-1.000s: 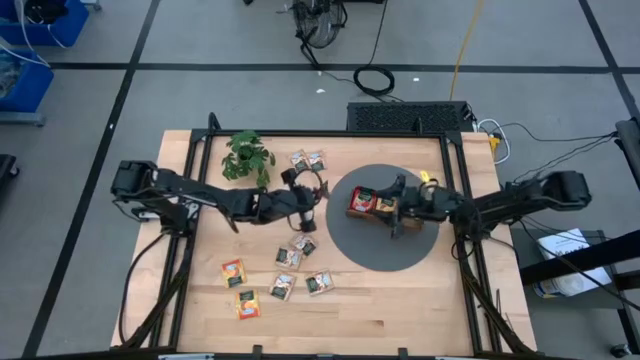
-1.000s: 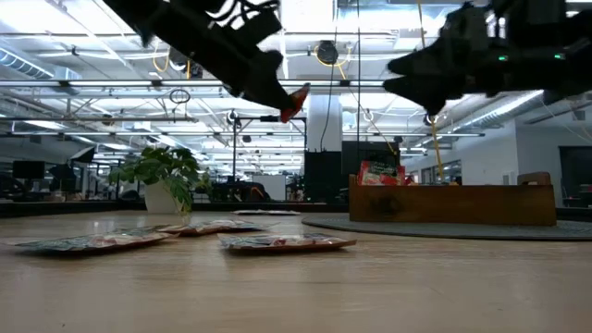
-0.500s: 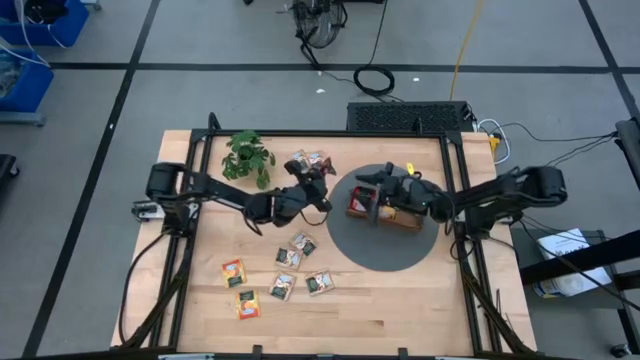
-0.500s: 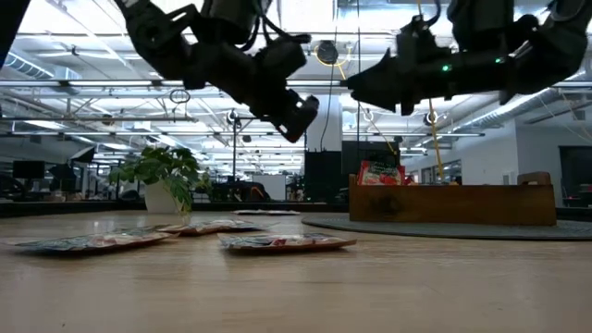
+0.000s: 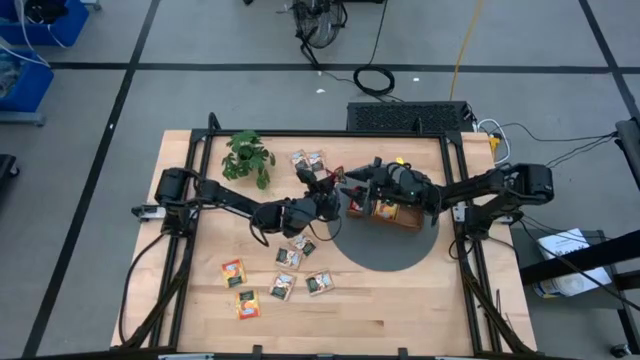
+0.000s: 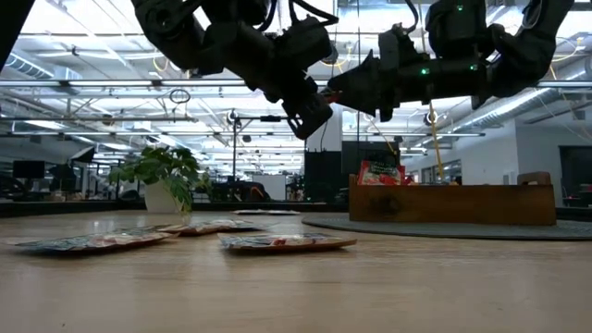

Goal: Pick & Place Tea
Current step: Put the red tea bag into the left section of the wooden organizer

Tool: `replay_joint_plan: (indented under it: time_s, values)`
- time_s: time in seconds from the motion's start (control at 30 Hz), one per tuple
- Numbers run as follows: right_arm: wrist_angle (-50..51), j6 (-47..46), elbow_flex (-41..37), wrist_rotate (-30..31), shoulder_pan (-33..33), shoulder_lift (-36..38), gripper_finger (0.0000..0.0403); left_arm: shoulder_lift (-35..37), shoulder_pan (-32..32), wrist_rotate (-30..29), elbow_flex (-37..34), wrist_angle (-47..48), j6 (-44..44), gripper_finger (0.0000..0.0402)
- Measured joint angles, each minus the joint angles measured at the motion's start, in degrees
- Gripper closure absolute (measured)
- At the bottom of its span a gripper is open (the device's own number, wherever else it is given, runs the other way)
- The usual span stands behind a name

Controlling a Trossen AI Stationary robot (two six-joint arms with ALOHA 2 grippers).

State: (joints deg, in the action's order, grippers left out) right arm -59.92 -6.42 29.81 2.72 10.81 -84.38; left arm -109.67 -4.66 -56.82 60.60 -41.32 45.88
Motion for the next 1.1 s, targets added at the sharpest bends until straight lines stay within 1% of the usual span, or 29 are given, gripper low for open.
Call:
replay_joint_plan:
  time_s: [0.1,0.23,0.33,0.5,0.63,0.67,0.87,0.97,1.03,1.1]
  values:
    - [-0.1,-0.66,0.01,-0.31,0.47,0.02,0.0183,0.02,-0.5,-0.39,0.03,0.66,0.72,0.0396]
    - [0.23,-2.79,0.65,-5.7,1.53,0.02,0.0216,0.02,-0.51,-0.3,0.04,1.13,0.53,0.0396]
    - [0.26,-3.41,1.04,-7.45,2.02,0.02,0.0252,0.04,-0.51,-0.26,0.04,1.06,0.4,0.0396]
    - [0.3,-3.13,1.15,-7.44,2.43,0.02,0.0323,0.04,-0.78,0.43,0.04,1.07,0.12,0.0396]
    - [0.81,-1.95,1.15,-7.45,2.75,0.02,0.0384,0.04,-0.99,2.04,0.04,1.07,-0.13,0.0396]
    - [1.01,-1.06,1.15,-7.45,2.73,0.02,0.0393,0.04,-1.0,2.3,0.02,1.08,-0.22,0.0396]
    - [3.66,1.28,1.3,-8.73,2.75,0.13,0.0401,0.04,-1.01,3.02,-0.07,1.52,-1.0,0.0395]
    - [4.14,2.23,1.3,-8.76,2.73,0.13,0.0402,0.02,-1.14,2.99,-0.07,1.55,-0.76,0.0382]
    - [4.25,2.65,1.32,-8.73,2.72,0.14,0.0402,0.02,-1.45,2.0,-0.07,1.36,-0.74,0.0371]
    - [4.74,2.85,1.32,-8.76,2.69,0.52,0.0402,0.02,-2.18,-0.45,-0.07,0.88,-1.19,0.0357]
